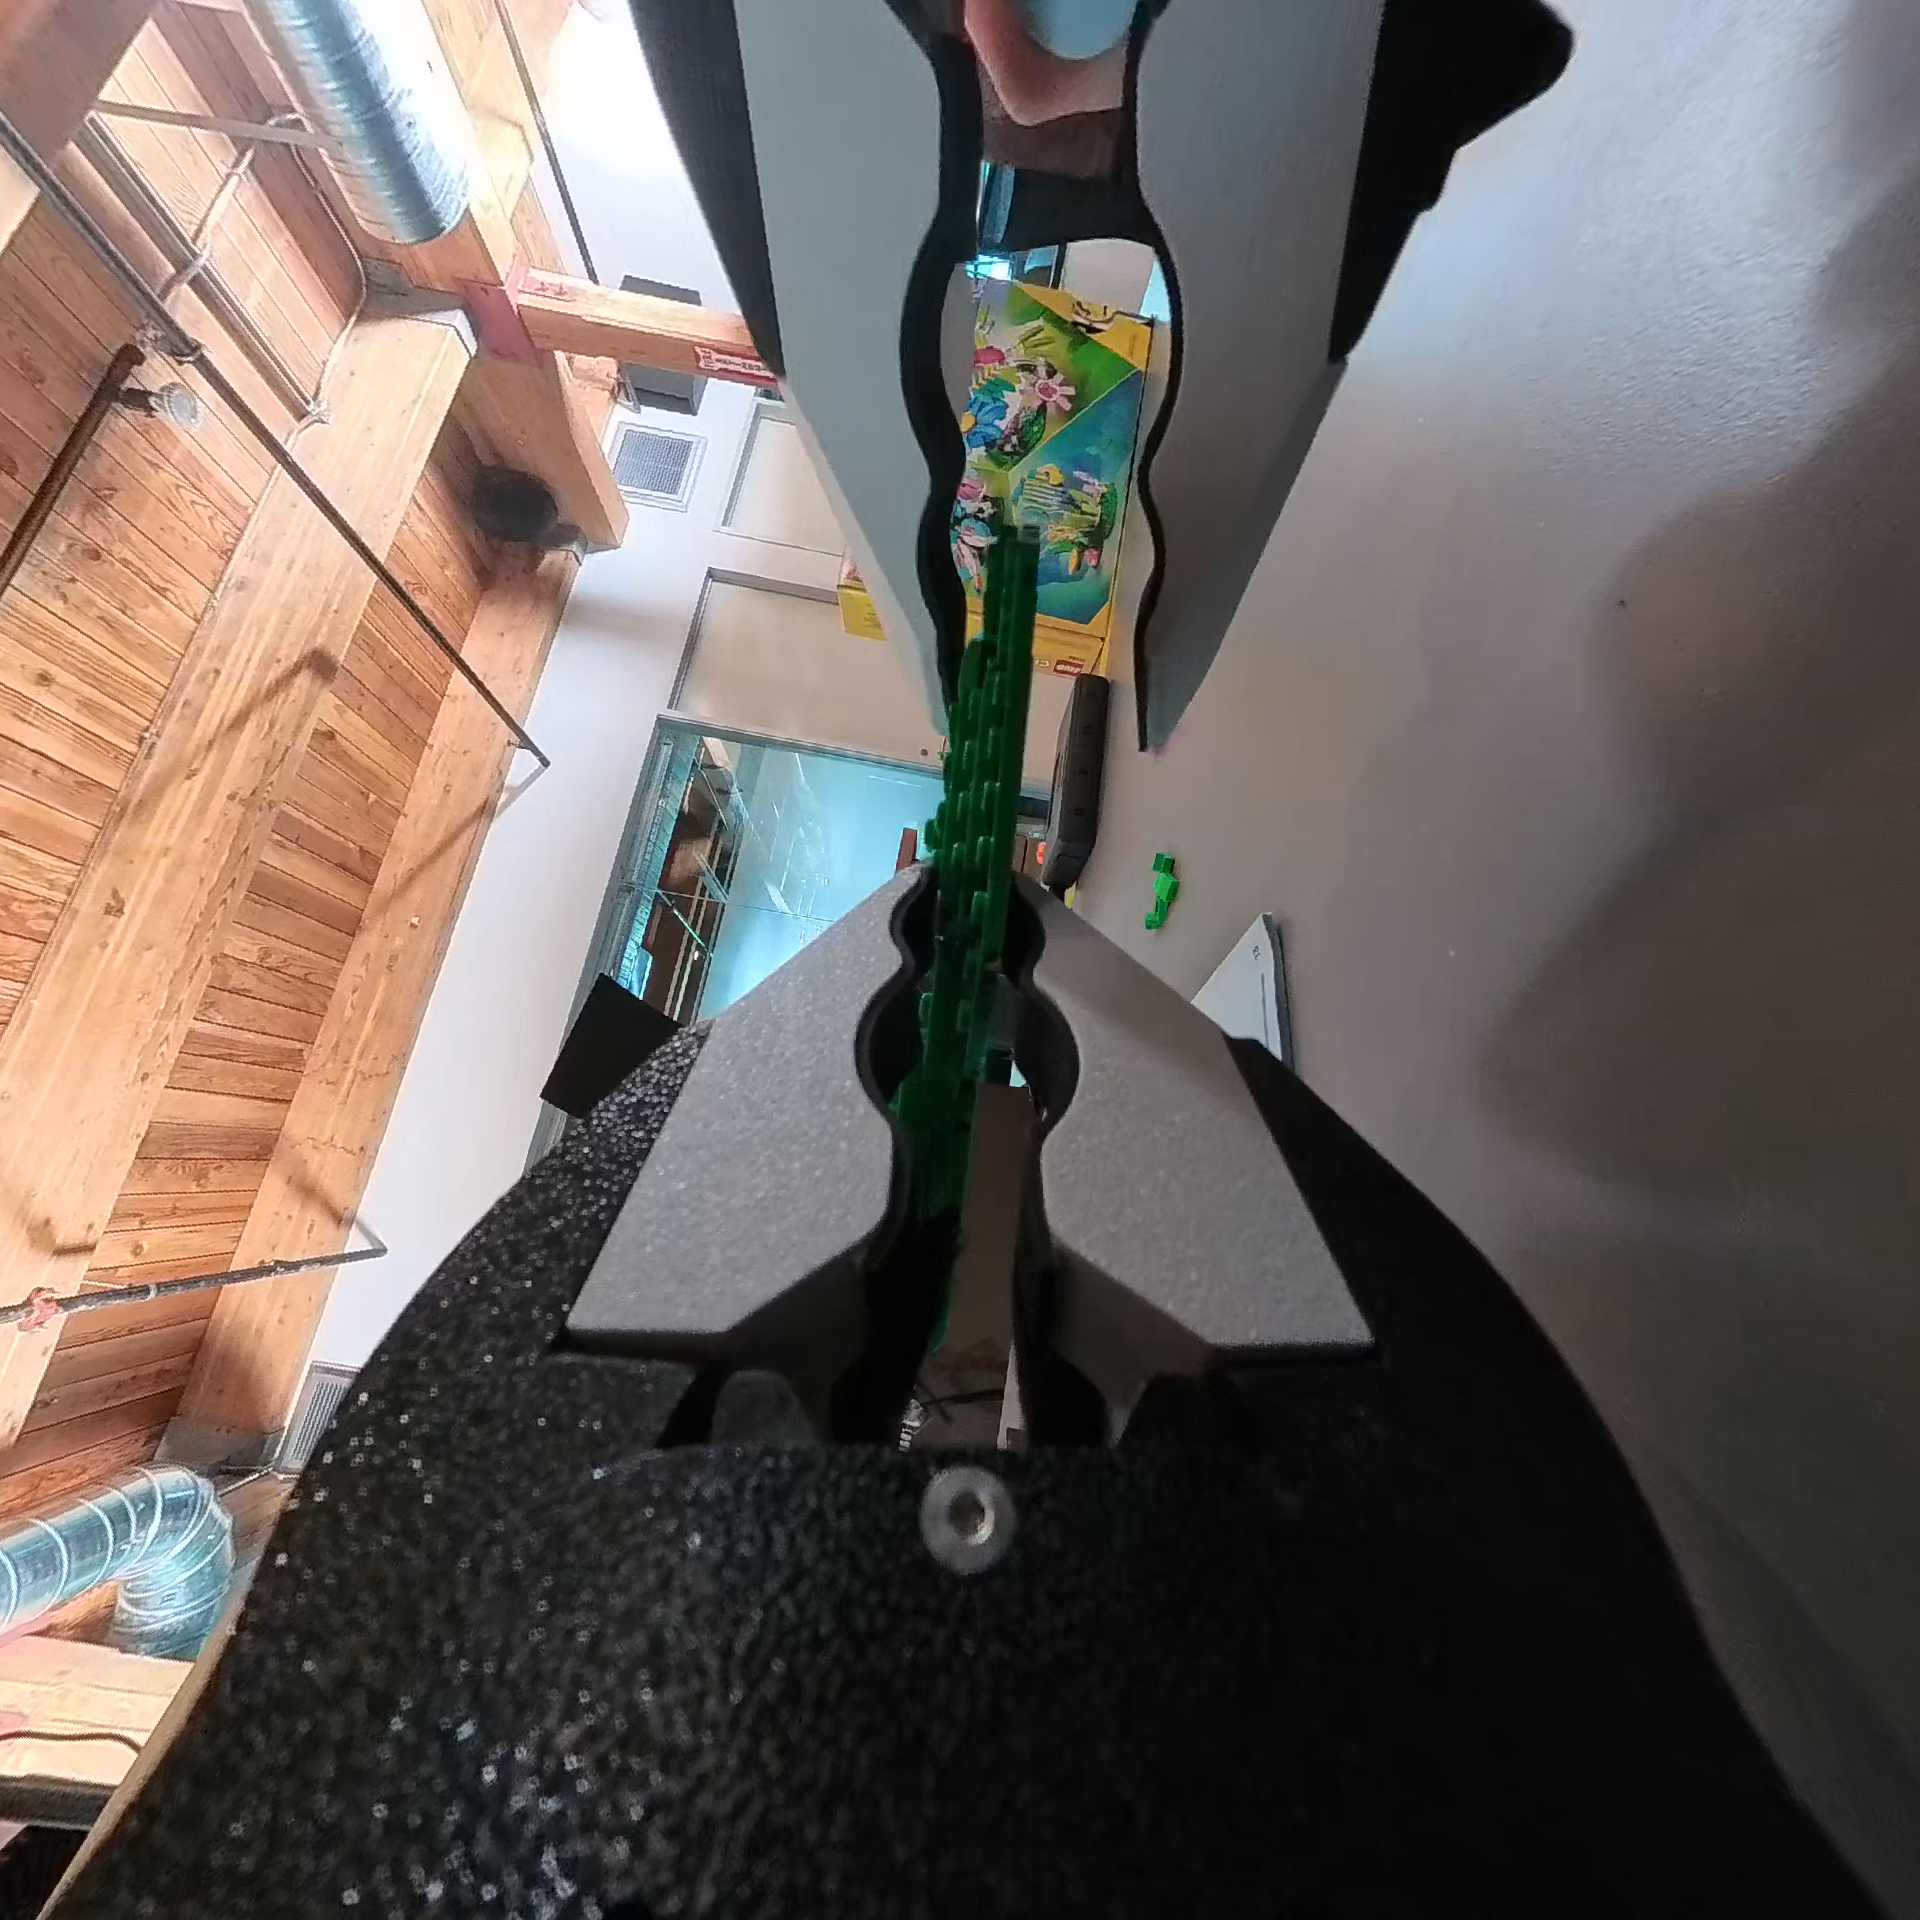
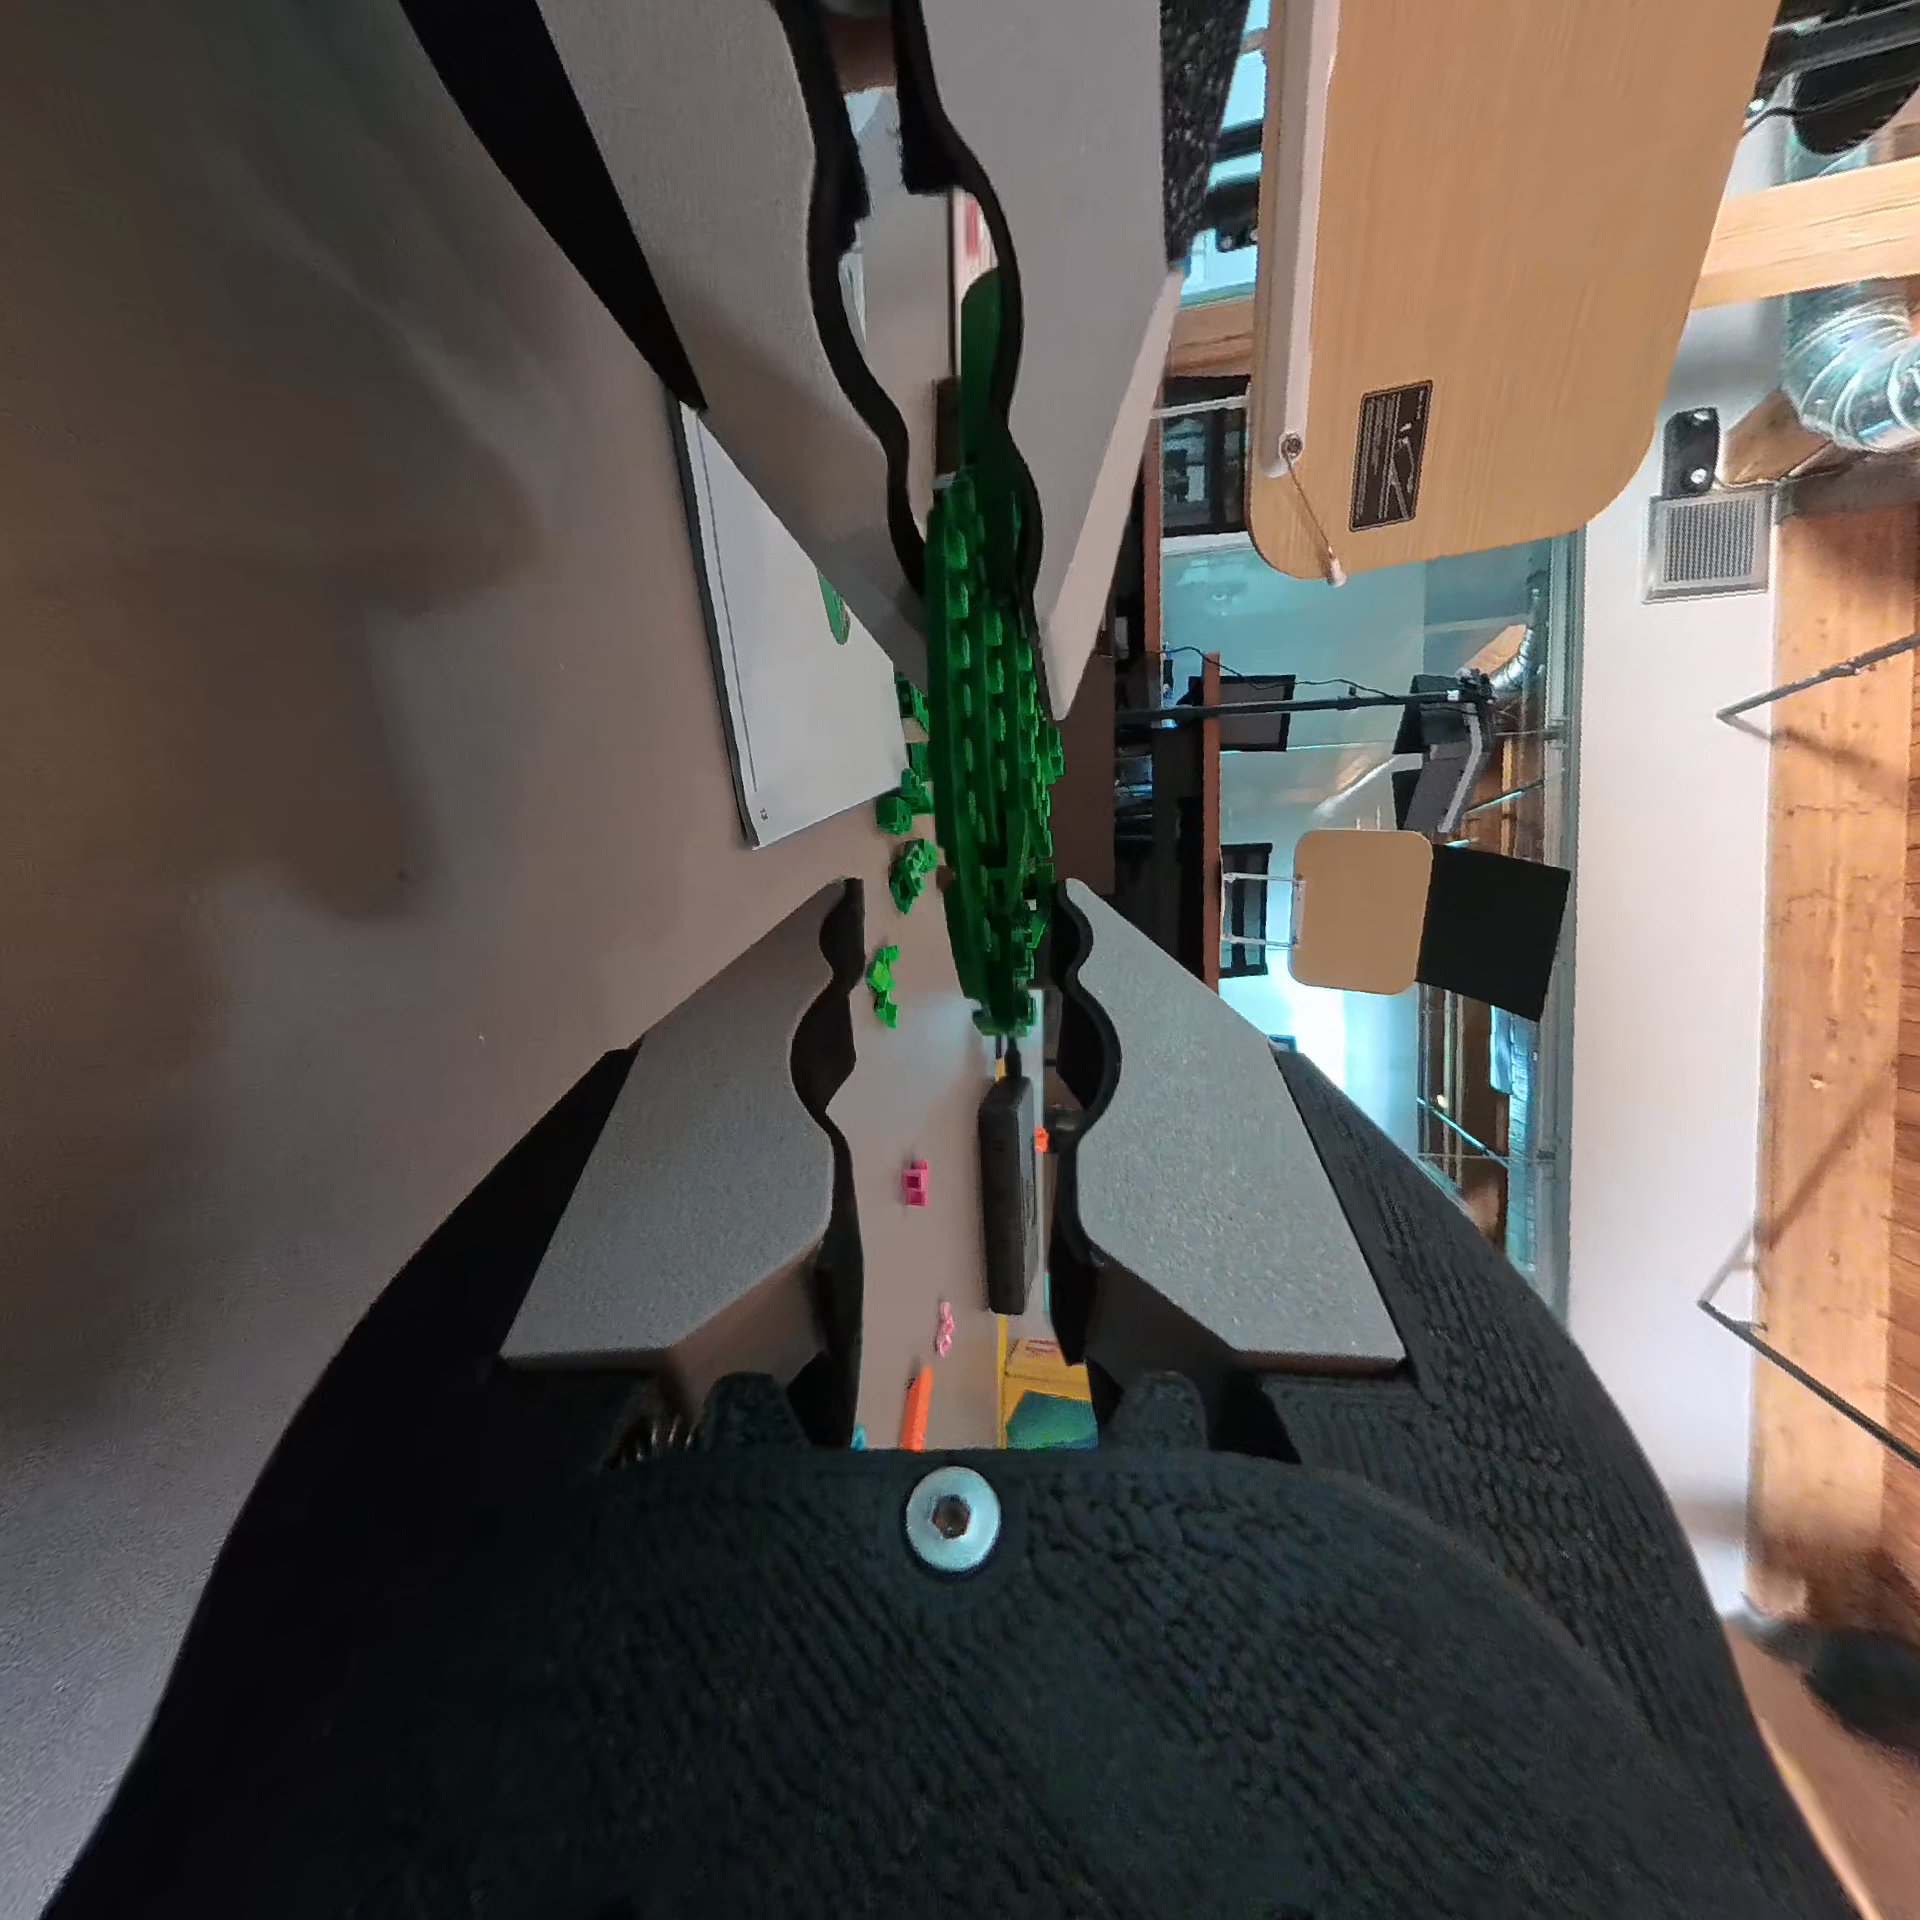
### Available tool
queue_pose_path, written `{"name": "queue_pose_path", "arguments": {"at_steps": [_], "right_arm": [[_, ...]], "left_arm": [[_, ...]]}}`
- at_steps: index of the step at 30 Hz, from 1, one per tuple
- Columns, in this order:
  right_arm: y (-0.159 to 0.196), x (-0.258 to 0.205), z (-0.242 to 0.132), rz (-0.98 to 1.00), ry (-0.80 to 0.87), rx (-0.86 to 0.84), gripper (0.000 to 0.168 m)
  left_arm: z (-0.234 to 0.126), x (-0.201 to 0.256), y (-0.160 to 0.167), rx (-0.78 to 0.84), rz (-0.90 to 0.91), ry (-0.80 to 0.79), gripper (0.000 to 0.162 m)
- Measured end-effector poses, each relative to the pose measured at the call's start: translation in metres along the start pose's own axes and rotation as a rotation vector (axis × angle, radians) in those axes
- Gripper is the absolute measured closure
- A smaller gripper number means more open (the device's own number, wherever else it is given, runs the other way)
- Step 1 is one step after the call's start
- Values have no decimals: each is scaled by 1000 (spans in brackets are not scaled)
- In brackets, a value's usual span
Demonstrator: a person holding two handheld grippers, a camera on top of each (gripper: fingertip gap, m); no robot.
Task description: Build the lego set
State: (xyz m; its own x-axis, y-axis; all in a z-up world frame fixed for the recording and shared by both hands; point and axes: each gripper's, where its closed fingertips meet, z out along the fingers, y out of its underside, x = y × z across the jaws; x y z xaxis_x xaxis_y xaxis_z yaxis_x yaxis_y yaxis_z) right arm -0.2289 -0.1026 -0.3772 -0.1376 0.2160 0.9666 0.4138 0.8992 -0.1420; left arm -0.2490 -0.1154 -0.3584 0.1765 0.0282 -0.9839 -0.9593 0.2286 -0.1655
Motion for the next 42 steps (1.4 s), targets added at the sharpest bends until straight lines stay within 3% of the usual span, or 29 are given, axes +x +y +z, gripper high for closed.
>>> {"name": "queue_pose_path", "arguments": {"at_steps": [9, 15, 30, 36, 42], "right_arm": [[4, 1, 6, -146, 46, -126, 137], [5, 7, 7, -244, 110, -171, 157], [7, -2, 9, -76, 41, -146, 159], [7, -5, 11, -4, 23, -126, 142], [8, -7, 13, -21, 23, -133, 147]], "left_arm": [[1, 2, 4, -27, -18, 17, 153], [1, 5, 5, -40, -25, 38, 153], [2, 15, 7, -54, -83, 111, 153], [2, 18, 9, -66, -90, 121, 153], [2, 19, 7, -57, -86, 121, 152]]}}
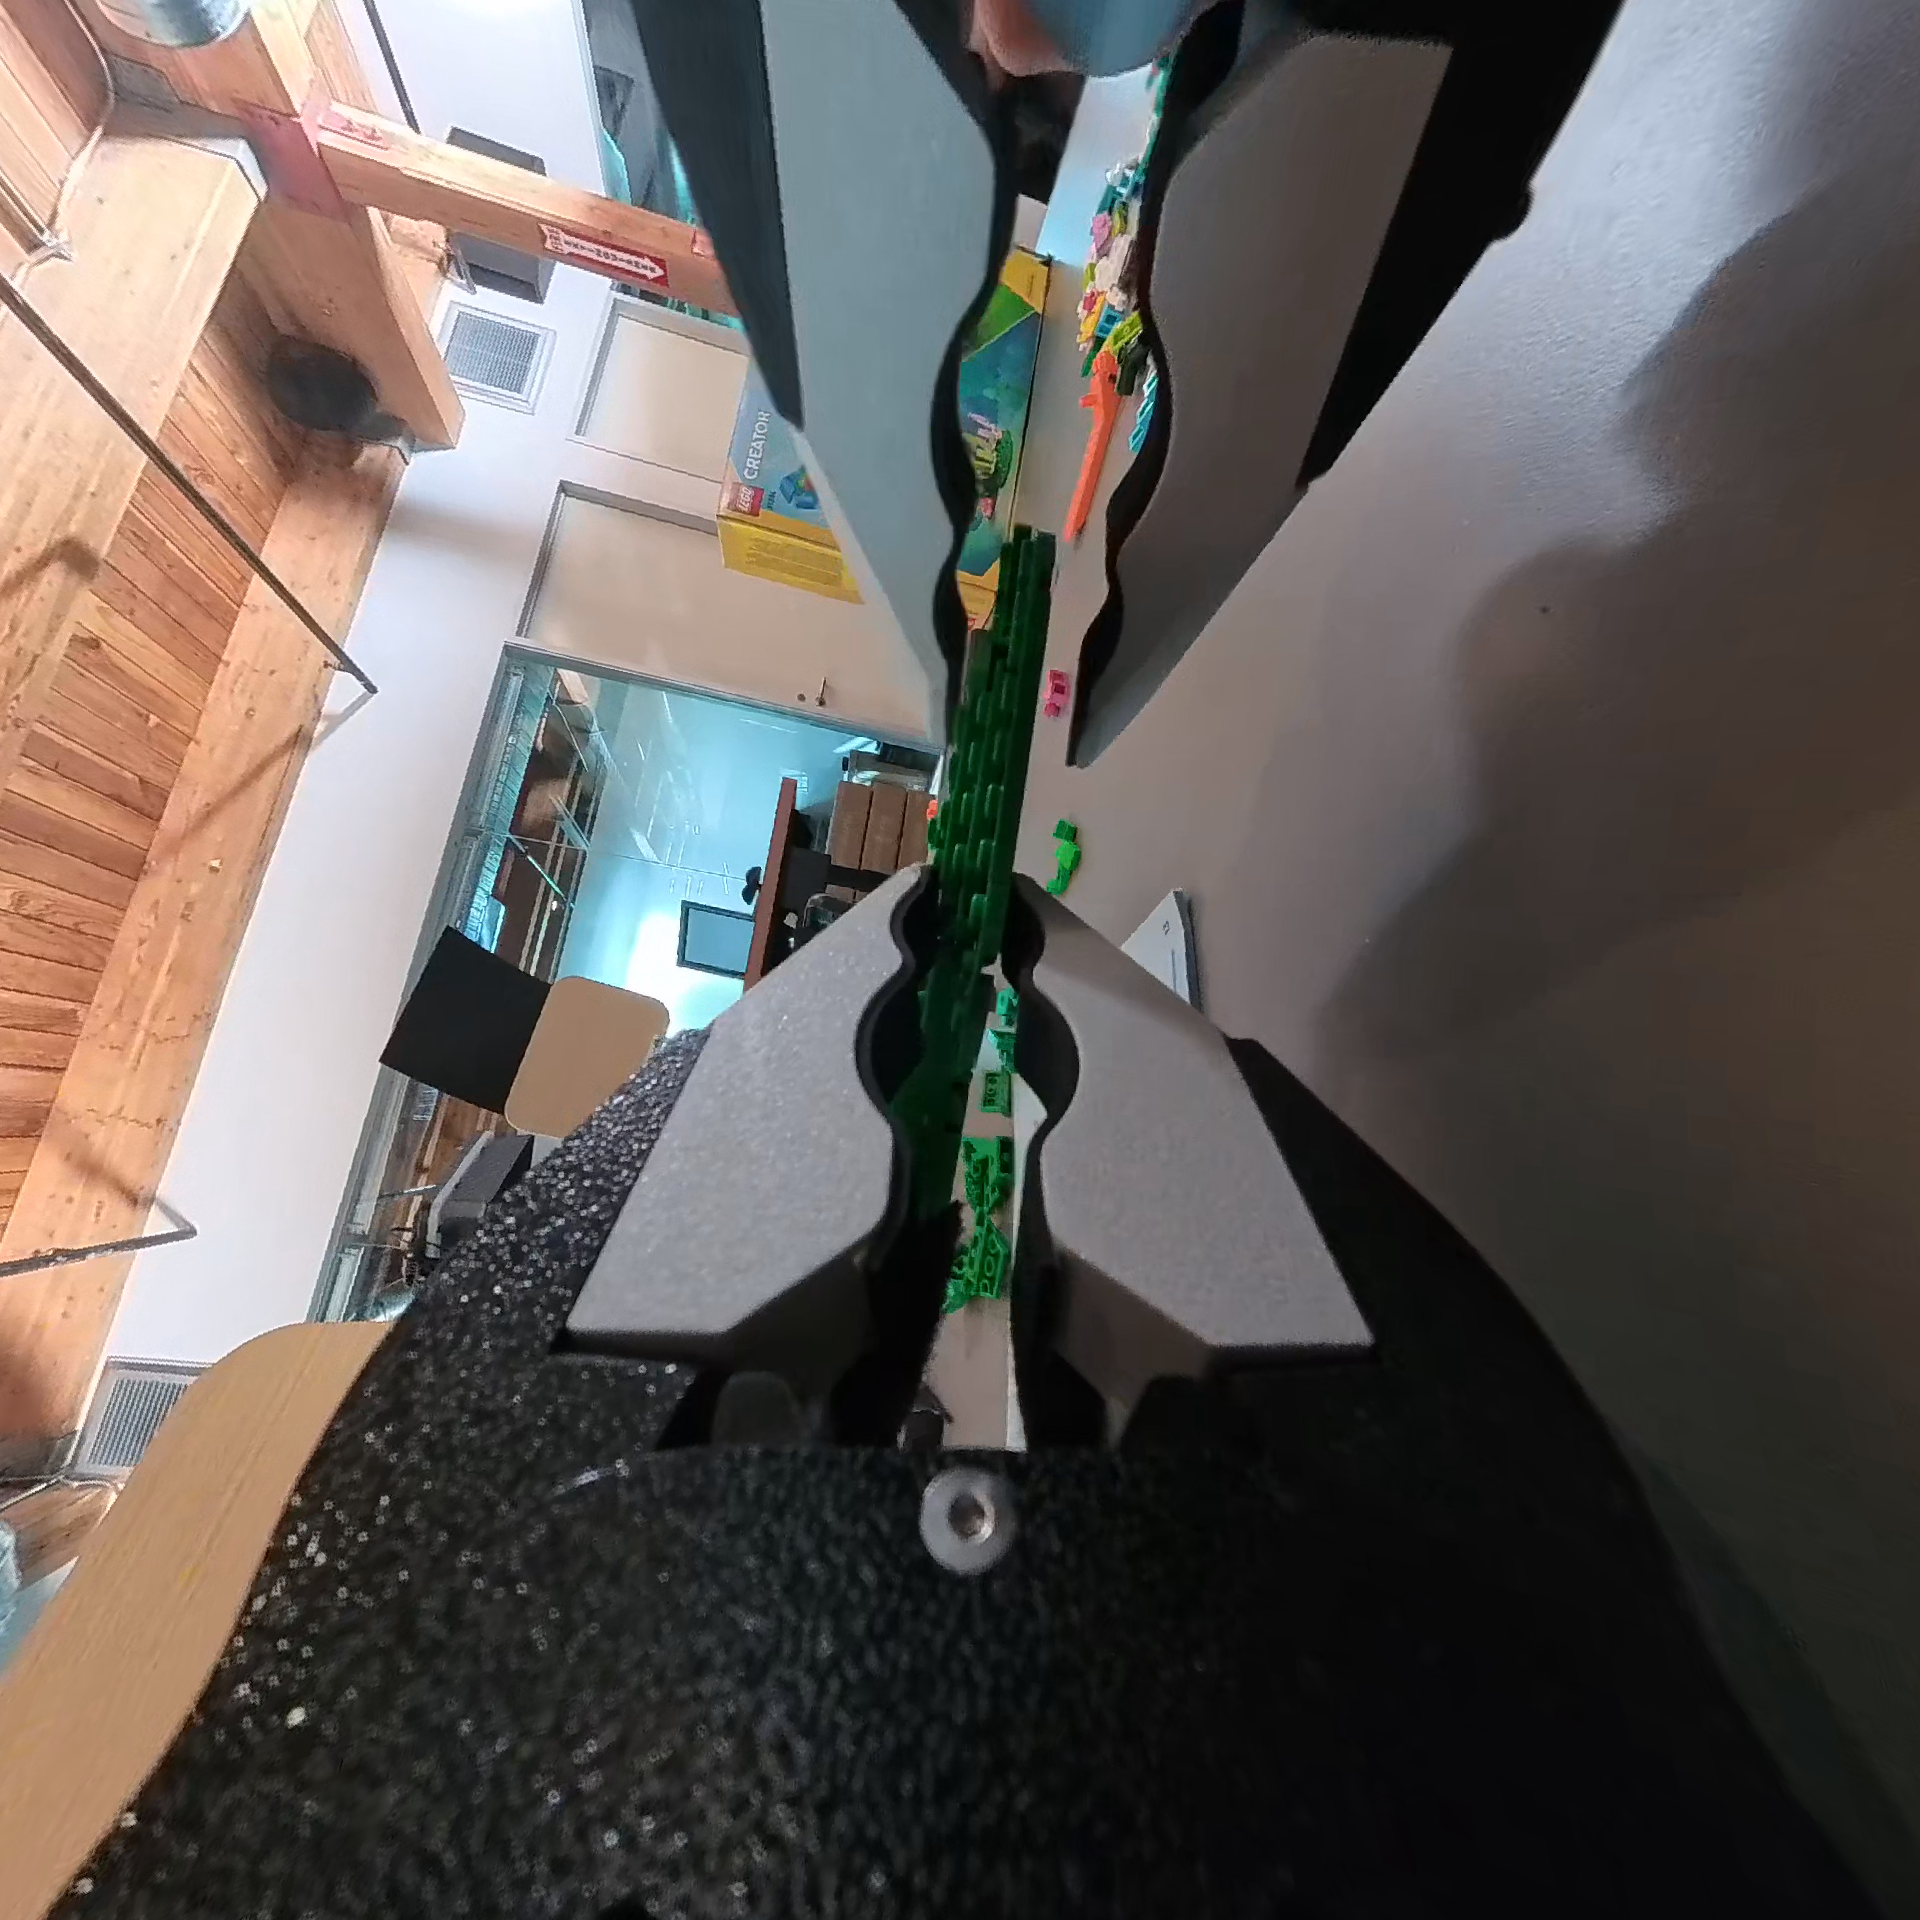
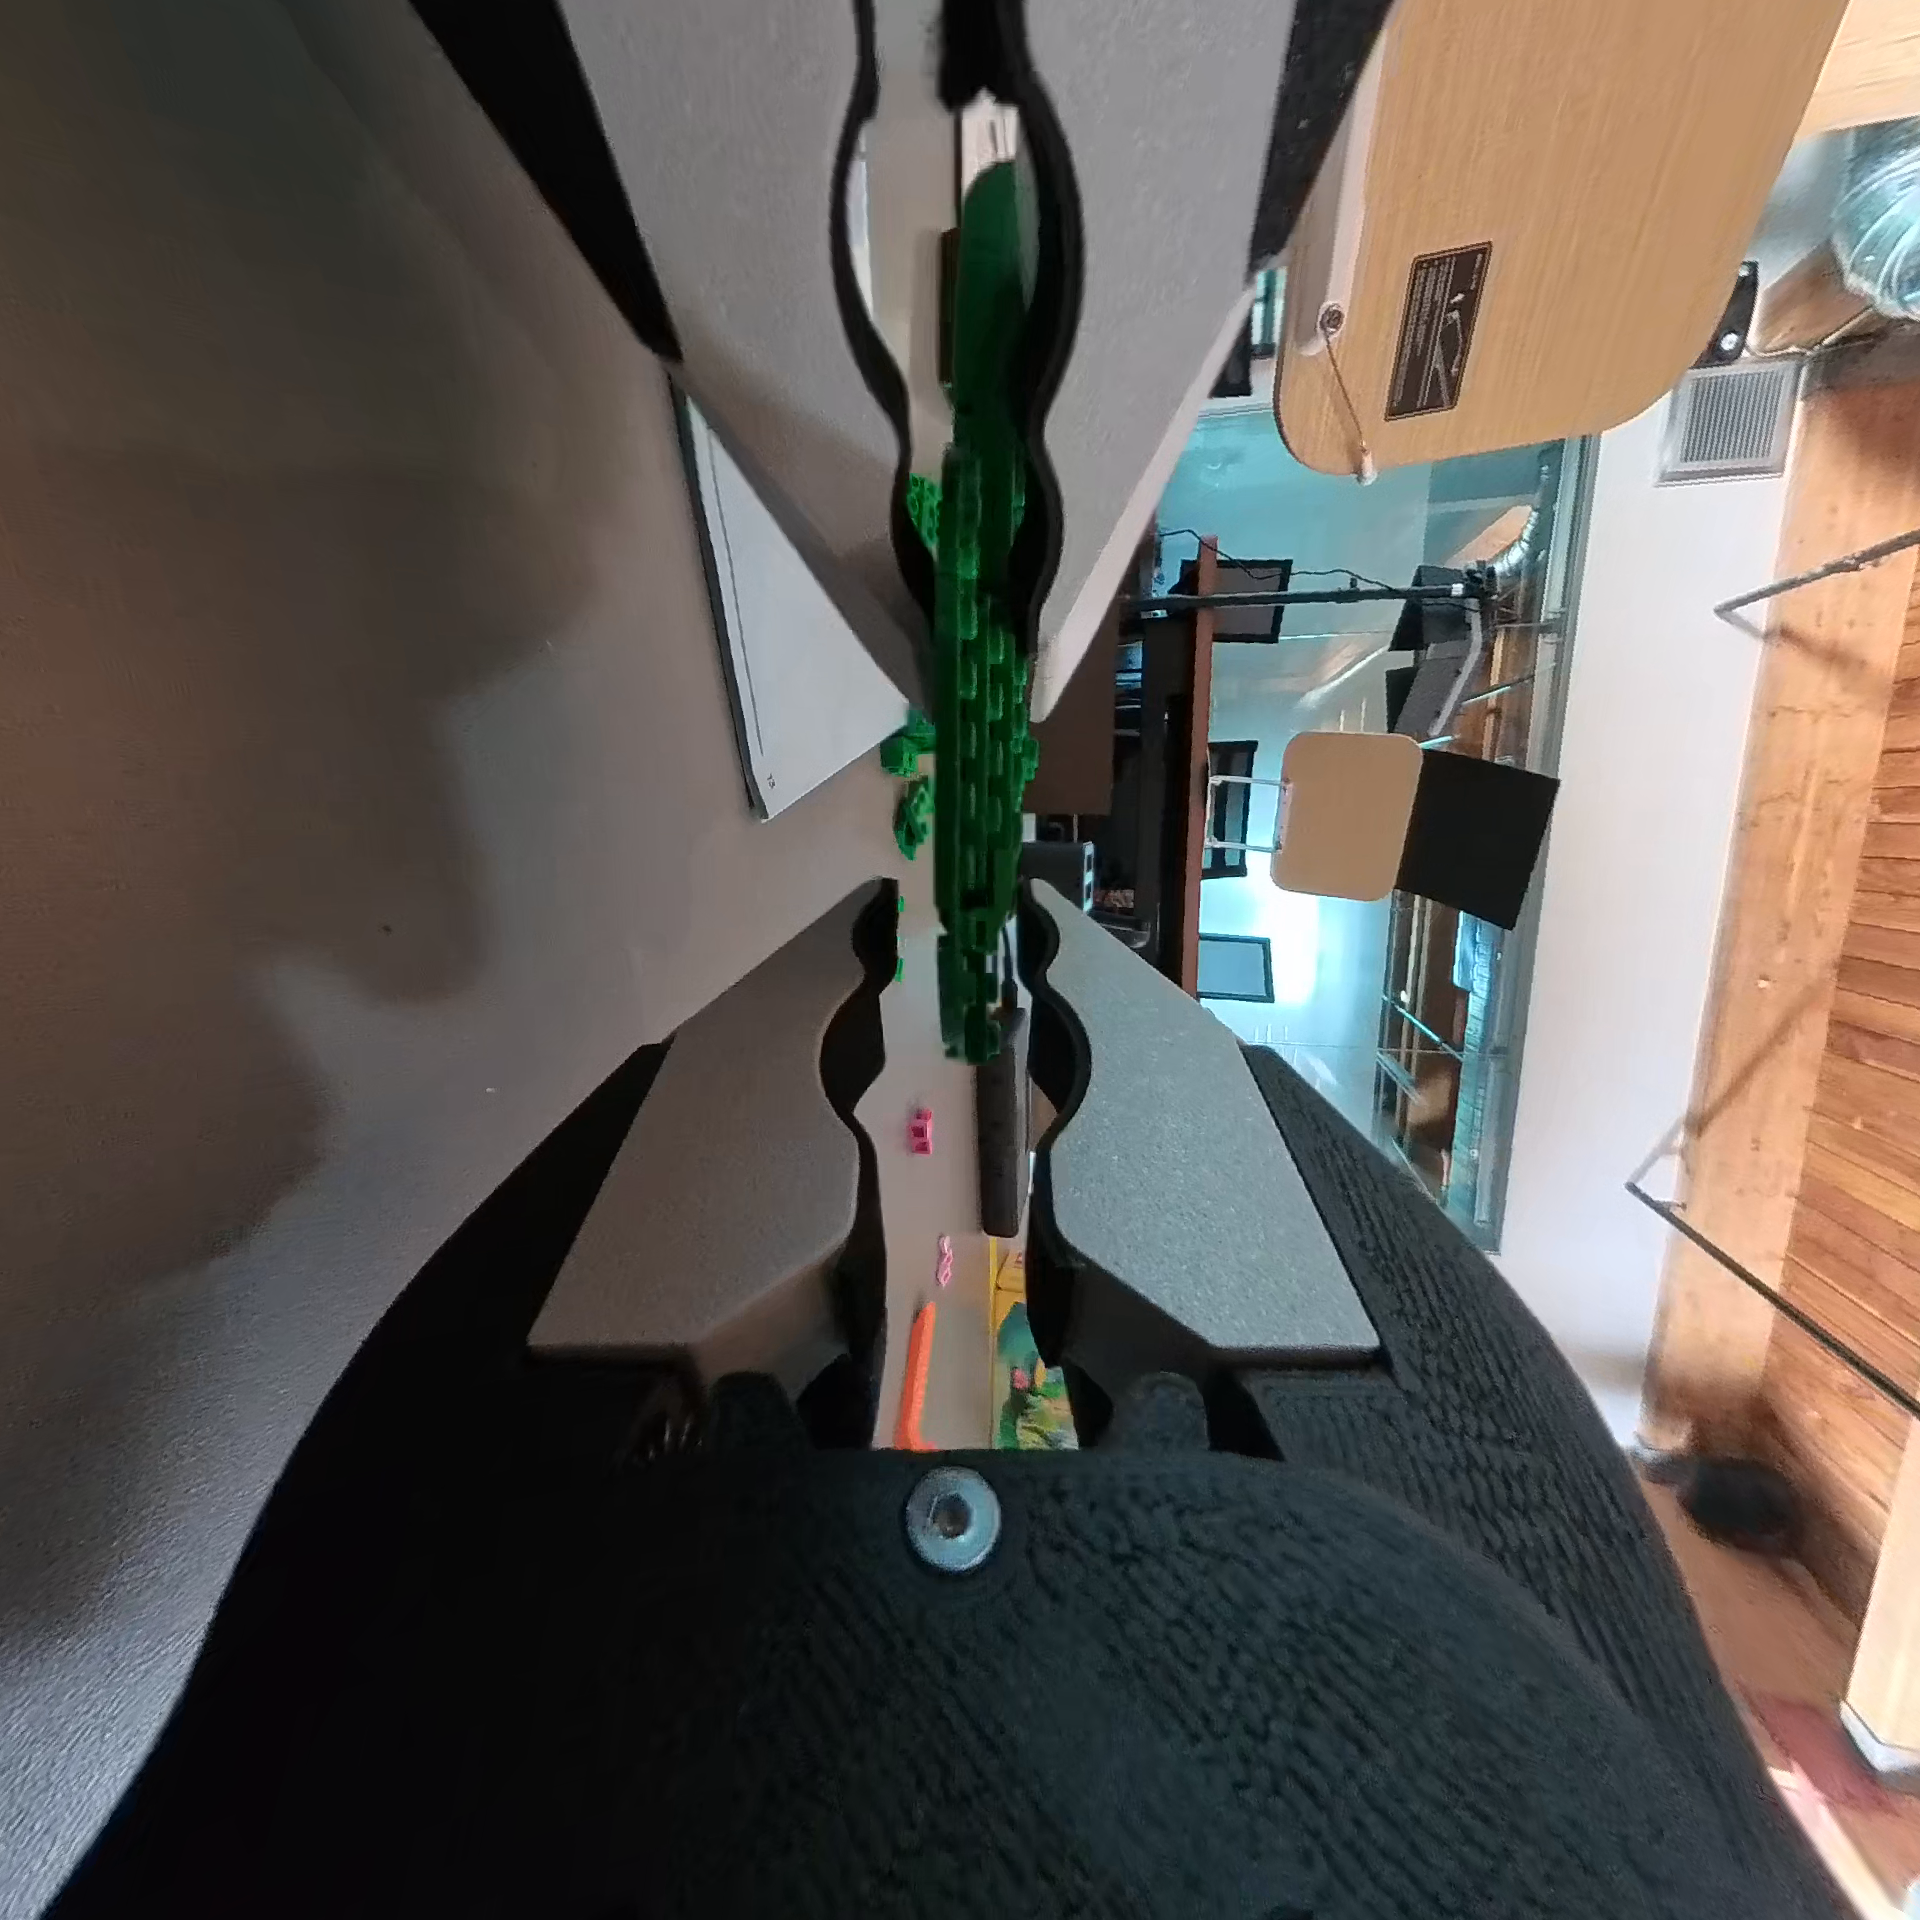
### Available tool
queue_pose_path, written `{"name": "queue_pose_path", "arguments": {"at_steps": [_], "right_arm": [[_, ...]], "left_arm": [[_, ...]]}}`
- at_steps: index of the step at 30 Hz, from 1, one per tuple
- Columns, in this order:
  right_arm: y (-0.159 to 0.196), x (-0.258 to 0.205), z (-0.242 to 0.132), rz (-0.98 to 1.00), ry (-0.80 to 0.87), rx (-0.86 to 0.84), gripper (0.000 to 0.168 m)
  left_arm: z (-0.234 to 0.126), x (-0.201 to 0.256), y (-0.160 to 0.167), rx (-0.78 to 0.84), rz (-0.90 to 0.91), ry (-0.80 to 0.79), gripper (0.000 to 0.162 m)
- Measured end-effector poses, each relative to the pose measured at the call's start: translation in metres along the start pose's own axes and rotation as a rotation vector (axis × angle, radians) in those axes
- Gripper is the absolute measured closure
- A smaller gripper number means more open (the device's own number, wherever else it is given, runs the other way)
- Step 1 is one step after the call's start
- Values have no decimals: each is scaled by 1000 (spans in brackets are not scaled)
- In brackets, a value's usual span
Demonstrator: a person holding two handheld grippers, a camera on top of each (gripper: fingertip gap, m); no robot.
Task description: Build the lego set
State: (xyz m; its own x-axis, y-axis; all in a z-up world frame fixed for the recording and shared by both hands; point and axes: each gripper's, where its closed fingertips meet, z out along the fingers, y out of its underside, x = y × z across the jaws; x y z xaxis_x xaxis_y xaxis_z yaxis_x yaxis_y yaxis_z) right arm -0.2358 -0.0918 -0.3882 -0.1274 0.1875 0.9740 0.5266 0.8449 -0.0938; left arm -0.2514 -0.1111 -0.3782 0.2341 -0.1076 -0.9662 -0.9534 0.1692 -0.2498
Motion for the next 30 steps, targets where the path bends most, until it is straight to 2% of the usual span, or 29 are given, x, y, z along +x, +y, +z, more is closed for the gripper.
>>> {"name": "queue_pose_path", "arguments": {"at_steps": [6, 19, 25, 26, 28, 30], "right_arm": [[0, 2, 0, 0, 22, 4, 158], [-1, -2, -2, -88, 12, -6, 161], [-1, 4, -3, -8, 34, 47, 160], [-1, 6, -3, -7, 50, 58, 159], [-4, 10, -5, 22, 77, 86, 142], [-4, 16, -8, 77, 89, 103, 135]], "left_arm": [[0, 1, -1, 6, 19, -1, 153], [-1, 7, -2, 14, -12, 37, 153], [-1, 1, -3, 22, -28, 12, 153], [-1, 0, -3, 24, -37, 9, 152], [-1, -1, -1, 19, -48, 4, 152], [-1, -3, 0, 19, -62, -3, 152]]}}
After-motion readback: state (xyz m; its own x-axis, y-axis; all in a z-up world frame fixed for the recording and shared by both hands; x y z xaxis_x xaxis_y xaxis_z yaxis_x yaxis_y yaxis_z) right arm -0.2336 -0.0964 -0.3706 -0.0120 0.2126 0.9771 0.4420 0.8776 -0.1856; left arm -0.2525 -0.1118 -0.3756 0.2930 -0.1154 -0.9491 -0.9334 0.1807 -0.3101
